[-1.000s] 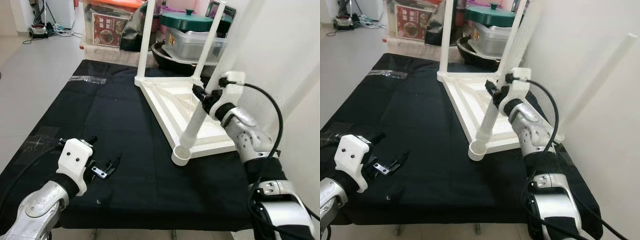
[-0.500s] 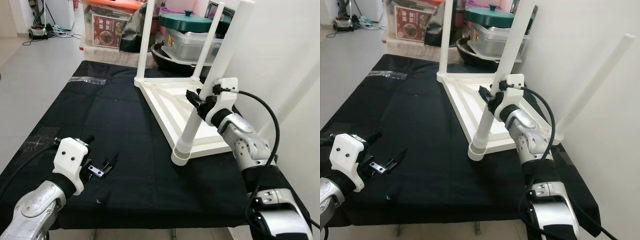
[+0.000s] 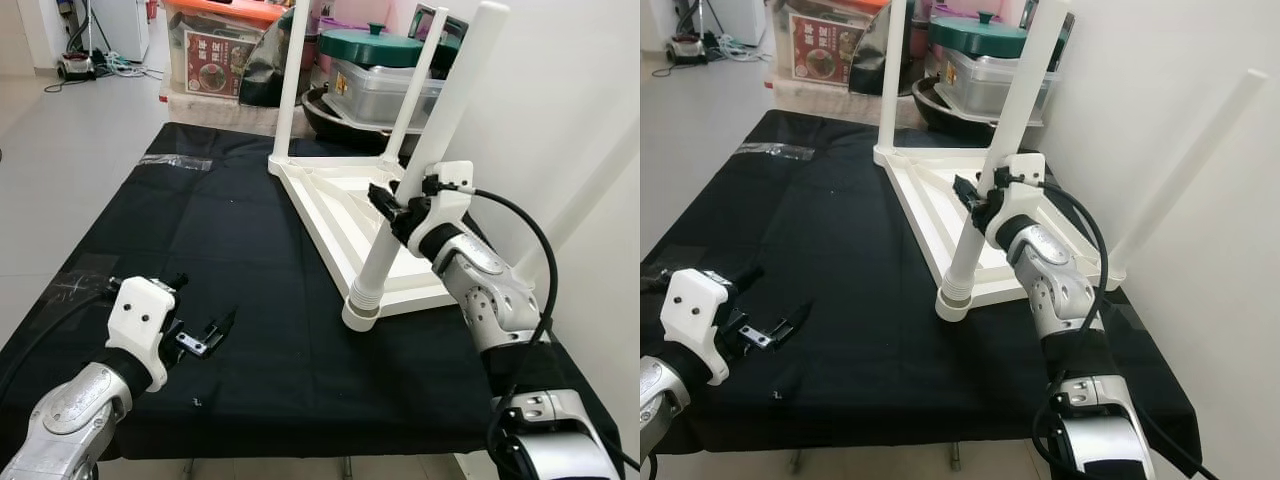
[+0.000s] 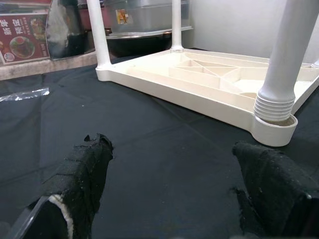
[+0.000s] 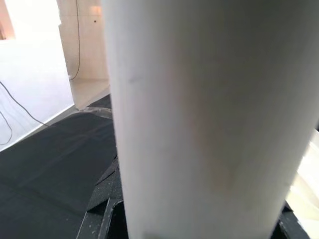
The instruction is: Building children table
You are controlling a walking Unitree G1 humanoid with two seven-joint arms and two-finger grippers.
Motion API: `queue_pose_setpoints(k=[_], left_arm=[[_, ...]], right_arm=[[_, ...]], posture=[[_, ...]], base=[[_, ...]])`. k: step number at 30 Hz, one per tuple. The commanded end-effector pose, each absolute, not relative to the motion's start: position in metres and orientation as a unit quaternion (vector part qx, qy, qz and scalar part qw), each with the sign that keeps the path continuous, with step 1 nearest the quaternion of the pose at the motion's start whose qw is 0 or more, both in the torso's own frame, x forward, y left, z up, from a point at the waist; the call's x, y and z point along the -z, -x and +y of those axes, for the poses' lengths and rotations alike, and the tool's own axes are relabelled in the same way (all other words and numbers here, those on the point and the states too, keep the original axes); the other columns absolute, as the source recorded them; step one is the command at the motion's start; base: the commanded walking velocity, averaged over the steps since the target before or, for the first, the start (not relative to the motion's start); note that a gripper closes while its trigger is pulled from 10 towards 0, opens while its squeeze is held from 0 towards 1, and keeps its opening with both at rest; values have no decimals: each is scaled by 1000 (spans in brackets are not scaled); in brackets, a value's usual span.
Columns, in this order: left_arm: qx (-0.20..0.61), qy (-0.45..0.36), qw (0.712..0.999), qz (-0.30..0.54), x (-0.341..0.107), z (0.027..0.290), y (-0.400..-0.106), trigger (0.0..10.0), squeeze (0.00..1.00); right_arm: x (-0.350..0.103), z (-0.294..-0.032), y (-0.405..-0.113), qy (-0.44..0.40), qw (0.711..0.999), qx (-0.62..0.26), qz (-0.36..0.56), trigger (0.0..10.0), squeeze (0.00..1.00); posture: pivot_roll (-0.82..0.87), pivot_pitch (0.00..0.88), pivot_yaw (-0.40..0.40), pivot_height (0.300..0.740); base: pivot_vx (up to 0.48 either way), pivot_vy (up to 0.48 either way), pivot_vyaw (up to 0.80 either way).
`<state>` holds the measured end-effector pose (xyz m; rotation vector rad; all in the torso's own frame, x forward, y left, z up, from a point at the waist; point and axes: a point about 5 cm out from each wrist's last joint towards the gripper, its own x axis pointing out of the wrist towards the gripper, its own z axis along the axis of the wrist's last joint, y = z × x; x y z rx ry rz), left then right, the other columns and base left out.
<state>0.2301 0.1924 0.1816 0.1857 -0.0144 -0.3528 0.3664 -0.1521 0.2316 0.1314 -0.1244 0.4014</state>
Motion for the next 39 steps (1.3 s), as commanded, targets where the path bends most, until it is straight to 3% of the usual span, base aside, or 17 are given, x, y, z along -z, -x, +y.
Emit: queue_pose_setpoints(k=[1, 19, 24, 39], left_arm=[[180, -86, 980, -3, -178, 190, -229, 10000, 0], [179, -83, 980, -3, -179, 192, -231, 10000, 0], [173, -82, 982, -4, -178, 194, -232, 10000, 0], [169, -77, 983, -12, -180, 194, -235, 10000, 0]], right_arm=[[-222, -154, -364, -59, 978, -198, -38, 0, 0], [-203, -147, -340, -83, 974, -209, -16, 0, 0], [-202, -146, -338, -57, 976, -208, -33, 0, 0], [-193, -133, -328, -85, 976, -190, -59, 0, 0]], posture=[[133, 0, -192, 740], [119, 0, -181, 740], [122, 0, -186, 740], [123, 0, -178, 740]], base=[[0, 0, 0], [0, 0, 0], [0, 0, 0], [0, 0, 0]])
